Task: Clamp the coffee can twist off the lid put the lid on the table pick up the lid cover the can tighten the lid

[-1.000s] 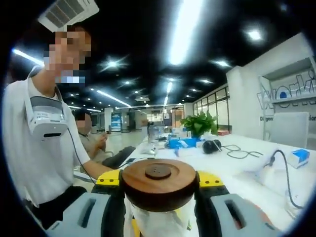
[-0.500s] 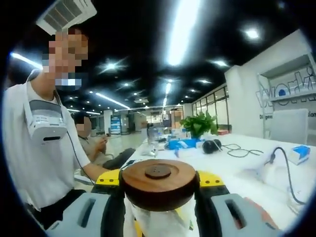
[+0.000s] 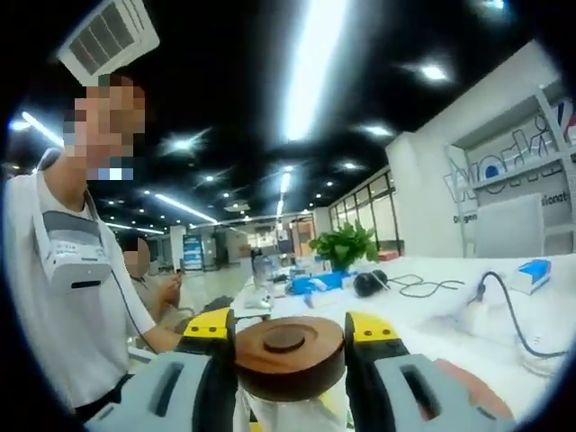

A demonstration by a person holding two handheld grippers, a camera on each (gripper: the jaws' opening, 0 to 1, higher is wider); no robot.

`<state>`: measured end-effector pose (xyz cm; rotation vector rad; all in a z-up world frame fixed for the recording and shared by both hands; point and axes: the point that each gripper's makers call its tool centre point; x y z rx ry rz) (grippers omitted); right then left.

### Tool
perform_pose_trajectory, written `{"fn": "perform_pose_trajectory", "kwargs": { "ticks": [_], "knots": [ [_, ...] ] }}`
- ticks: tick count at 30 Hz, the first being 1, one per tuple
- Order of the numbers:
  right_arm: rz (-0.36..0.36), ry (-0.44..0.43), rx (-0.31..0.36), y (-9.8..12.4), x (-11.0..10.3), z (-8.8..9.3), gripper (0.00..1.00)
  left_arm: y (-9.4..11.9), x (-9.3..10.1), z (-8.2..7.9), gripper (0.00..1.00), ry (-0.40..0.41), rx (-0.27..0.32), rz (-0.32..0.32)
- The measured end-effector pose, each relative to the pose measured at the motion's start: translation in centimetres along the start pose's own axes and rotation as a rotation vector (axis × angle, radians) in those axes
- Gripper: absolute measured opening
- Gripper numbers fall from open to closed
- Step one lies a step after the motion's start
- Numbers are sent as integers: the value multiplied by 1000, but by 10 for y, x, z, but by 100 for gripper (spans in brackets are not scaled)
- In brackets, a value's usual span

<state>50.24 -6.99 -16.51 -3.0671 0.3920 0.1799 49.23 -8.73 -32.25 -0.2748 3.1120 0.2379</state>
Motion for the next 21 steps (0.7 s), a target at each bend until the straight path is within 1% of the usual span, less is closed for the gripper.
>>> {"fn": "perform_pose_trajectory", "kwargs": {
  "ticks": [3, 6, 8, 9, 10, 11, 12, 13, 14, 16, 17, 18, 21],
  "knots": [
    [16, -13, 37, 7, 7, -12, 50, 0, 0, 0, 46, 0, 0, -1],
    [44, -13, 58, 12, 10, -22, 49, 1, 0, 0, 46, 1, 0, -1],
    [77, -8, 74, 15, 9, -31, 48, 1, -1, 0, 46, 1, -1, -2],
    [103, 1, 66, 16, 8, -33, 46, 1, -1, 0, 46, 1, -1, -2],
    [146, 16, 61, 17, 10, -36, 45, 1, -1, 0, 46, 1, -1, -1],
    [185, 33, 53, 17, 6, -40, 46, 1, -1, 0, 46, 1, -1, -1],
    [218, 28, 52, 16, 3, -43, 47, 1, -1, 1, 46, 0, -1, -2],
    [274, 27, 35, 16, 3, -43, 48, 1, -1, 1, 46, 0, -1, -1],
    [312, 63, 35, 16, -1, -46, 50, 1, -2, 1, 46, 0, 0, -2],
    [381, 86, 21, 13, -9, -48, 56, 1, -3, 1, 46, 1, 0, -2],
    [398, 104, 21, 10, -16, -49, 58, 1, -3, 1, 46, 1, 0, -2],
    [417, 105, 10, 7, -21, -48, 60, 1, -3, 1, 46, 1, -1, -2],
    [484, 110, 7, 0, -33, -45, 59, 1, -3, 1, 46, 1, 0, -3]
  ]
}}
Point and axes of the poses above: the point that each gripper's makers call its tool centre point, and the gripper's own axes: y roughly backward along the fingers, x roughly to its right, z roughly out of its underside, and after that the axes turned 5 degrees about -x, right-handed
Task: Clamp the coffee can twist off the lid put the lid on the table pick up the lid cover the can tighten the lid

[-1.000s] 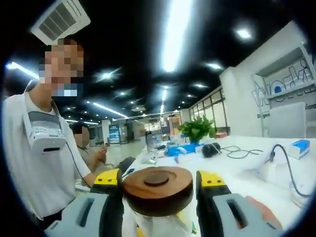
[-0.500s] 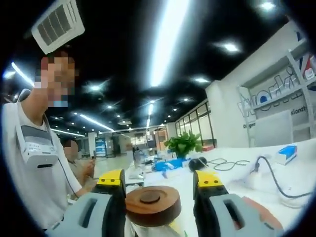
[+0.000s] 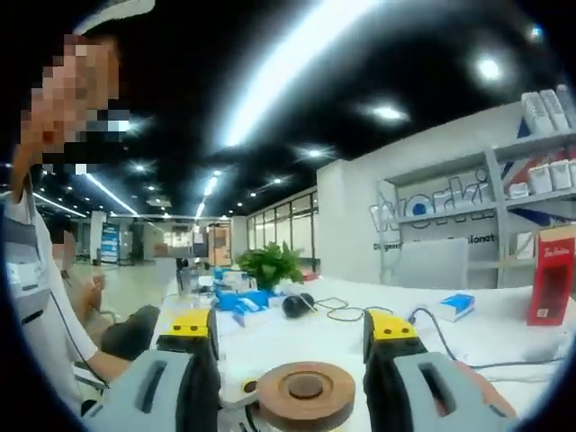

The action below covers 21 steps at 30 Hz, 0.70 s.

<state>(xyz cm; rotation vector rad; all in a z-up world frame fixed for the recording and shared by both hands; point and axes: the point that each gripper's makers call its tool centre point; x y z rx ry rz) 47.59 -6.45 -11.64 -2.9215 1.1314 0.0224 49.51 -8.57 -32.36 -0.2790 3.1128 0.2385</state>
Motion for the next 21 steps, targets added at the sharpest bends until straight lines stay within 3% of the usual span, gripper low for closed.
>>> {"fn": "perform_pose_trajectory", "kwargs": {
  "ticks": [11, 15, 21],
  "knots": [
    [294, 57, 23, 6, -5, -12, 59, -1, 1, 0, 46, -1, -1, -2],
    [376, 38, 30, 10, -1, -14, 59, -1, 1, 0, 46, -2, 0, -1],
    [570, 1, 71, 25, 15, -14, 58, -1, 2, 0, 46, -3, -1, -2]
  ]
}}
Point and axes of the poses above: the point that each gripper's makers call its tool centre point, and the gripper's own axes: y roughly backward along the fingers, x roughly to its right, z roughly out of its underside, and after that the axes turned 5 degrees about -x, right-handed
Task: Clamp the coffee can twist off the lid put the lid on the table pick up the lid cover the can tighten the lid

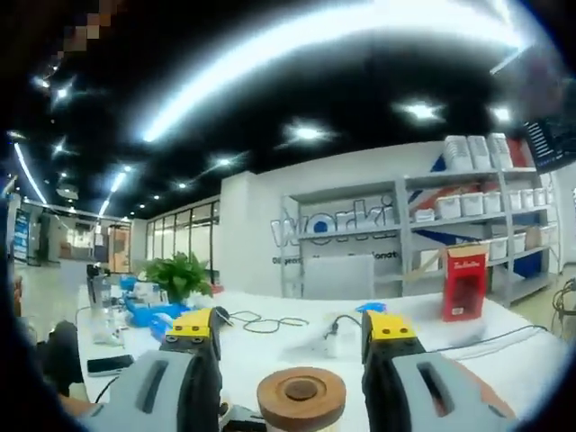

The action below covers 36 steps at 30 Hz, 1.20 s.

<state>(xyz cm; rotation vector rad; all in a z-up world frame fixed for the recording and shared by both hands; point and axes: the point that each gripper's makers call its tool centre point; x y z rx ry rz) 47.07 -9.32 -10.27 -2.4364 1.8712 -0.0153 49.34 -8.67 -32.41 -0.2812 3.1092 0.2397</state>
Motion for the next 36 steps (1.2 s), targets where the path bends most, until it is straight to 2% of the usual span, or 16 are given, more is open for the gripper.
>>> {"fn": "perform_pose_trajectory", "kwargs": {
  "ticks": [2, 4, 8, 11, 15, 17, 22, 28, 30, 31, 36],
  "knots": [
    [30, 1, 31, 2, 1, -2, 56, 0, 0, 0, 46, 0, 0, 1],
    [71, -39, 4, 3, 2, 4, 55, 0, 0, 0, 46, -1, 1, 4],
    [121, -55, 3, 3, 0, 10, 60, -1, 0, 0, 46, -1, 1, 3],
    [207, -23, -17, 5, 4, 17, 61, -1, -2, 0, 46, -1, 1, 2],
    [382, 60, 0, 13, 16, 17, 59, -1, -2, 0, 46, -1, 1, 3],
    [416, 121, 7, 10, 12, 18, 59, -1, -1, 0, 46, -1, 0, 4],
    [417, 145, -32, -4, -5, 32, 60, -1, 0, 0, 46, -1, 0, 5],
    [475, 189, -53, -6, -1, 45, 57, -1, 1, 0, 46, -2, -1, 1],
    [459, 192, -53, -9, -1, 49, 57, -1, 2, 0, 46, -2, -1, 2],
    [422, 187, -58, -15, -5, 53, 57, -1, 2, 0, 46, -2, -1, 1],
    [421, 149, -83, -22, 1, 66, 58, 0, 3, -1, 46, -4, -1, -2]
  ]
}}
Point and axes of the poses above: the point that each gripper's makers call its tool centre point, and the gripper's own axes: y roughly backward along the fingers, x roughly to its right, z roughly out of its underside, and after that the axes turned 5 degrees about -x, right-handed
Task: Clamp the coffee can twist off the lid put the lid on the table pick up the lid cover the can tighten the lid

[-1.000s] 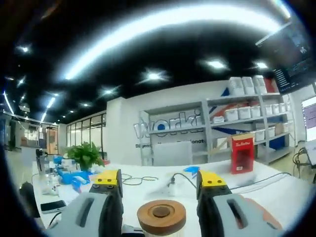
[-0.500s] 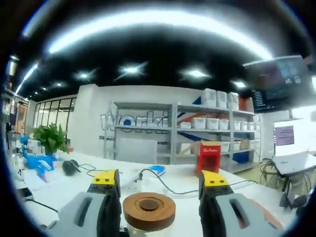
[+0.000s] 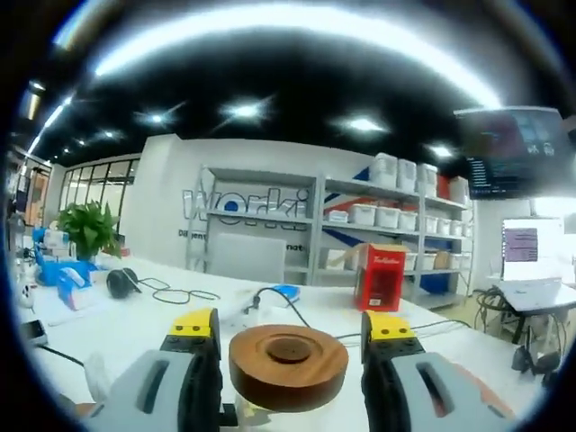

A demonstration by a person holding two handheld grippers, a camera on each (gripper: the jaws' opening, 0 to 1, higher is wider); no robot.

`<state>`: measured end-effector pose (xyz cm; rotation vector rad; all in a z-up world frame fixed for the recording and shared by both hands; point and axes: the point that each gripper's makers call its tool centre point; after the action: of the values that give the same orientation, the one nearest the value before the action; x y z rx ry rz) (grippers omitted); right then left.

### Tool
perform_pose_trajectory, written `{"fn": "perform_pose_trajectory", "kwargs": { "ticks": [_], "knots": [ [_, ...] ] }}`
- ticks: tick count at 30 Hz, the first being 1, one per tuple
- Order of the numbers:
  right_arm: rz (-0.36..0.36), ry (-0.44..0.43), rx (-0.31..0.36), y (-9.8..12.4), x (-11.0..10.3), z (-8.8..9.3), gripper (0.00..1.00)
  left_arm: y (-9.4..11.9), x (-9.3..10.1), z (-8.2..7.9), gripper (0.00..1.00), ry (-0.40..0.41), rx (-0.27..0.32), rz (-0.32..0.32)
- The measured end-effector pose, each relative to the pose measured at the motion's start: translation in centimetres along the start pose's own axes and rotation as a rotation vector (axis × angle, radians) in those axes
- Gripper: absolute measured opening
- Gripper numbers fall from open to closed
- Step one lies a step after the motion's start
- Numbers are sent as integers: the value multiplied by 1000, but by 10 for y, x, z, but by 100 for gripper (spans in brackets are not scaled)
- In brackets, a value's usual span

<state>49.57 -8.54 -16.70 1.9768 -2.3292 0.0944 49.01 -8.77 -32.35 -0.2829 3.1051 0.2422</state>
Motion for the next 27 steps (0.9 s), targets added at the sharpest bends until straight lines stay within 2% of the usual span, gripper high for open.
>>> {"fn": "perform_pose_trajectory", "kwargs": {
  "ticks": [7, 13, 27],
  "knots": [
    [-20, -26, -46, -7, -1, 13, 58, 0, 1, 0, 46, -2, 0, -1],
    [-15, -26, -48, -5, -1, 12, 57, 0, 1, 0, 46, -3, -1, -2],
    [-50, -53, -96, -11, -5, 29, 56, 0, 1, 0, 46, -6, -1, -4]
  ]
}}
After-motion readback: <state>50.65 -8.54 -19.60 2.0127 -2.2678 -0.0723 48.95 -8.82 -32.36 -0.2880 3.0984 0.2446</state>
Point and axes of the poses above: the point that each gripper's makers call its tool centre point, and the gripper's own axes: y roughly backward along the fingers, x roughly to its right, z roughly out of its underside, and after that the axes turned 5 degrees about -x, right-handed
